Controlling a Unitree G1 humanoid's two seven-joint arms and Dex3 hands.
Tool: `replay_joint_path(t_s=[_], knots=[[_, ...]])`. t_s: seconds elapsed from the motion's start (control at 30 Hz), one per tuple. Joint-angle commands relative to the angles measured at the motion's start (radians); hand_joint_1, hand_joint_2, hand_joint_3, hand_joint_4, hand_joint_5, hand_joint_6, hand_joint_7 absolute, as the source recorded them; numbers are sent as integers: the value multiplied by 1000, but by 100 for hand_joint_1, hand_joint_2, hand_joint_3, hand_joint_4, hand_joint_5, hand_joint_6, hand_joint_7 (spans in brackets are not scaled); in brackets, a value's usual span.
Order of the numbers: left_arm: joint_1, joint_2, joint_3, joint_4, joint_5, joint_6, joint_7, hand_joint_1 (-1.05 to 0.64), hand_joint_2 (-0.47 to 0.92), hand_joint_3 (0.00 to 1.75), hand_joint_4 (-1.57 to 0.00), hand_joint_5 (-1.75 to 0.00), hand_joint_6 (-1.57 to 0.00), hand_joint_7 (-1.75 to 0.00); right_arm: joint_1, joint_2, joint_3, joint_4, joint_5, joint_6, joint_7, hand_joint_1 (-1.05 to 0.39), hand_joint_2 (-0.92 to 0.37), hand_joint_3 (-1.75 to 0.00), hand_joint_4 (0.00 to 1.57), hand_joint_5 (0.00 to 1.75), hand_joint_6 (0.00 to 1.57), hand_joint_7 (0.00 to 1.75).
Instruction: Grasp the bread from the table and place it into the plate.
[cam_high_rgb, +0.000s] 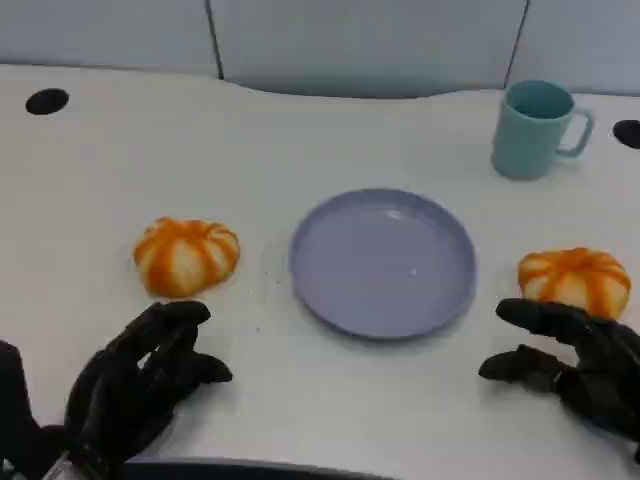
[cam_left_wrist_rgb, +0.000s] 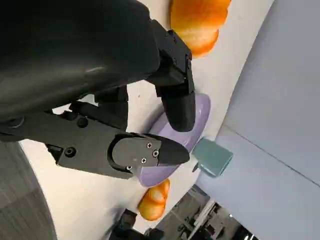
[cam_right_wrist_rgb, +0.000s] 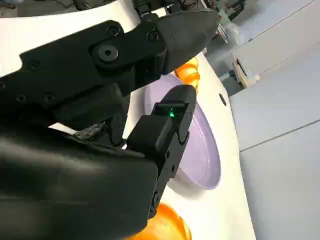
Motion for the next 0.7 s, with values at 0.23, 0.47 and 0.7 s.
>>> replay_joint_path(t_s=[0.23, 0.47, 0.7], knots=[[-3, 19, 10, 5, -3, 7, 4, -42, 92, 24, -28, -169, -35, -127, 26, 0, -4, 6, -2, 15, -5, -39, -92, -5, 77, 82, 105, 1], [-8, 20, 12, 14, -3, 5, 0, -42, 92, 25, -30, -169, -36, -125, 24, 0, -5, 12, -3, 6, -3, -37, -92, -6, 78, 83, 105, 1], [-7, 22, 8, 15, 5, -6, -2, -43, 92, 26, -29, -168, -36, -125, 27, 1, -1, 3, -7, 16, -15, -38, -92, -6, 76, 82, 104, 0]])
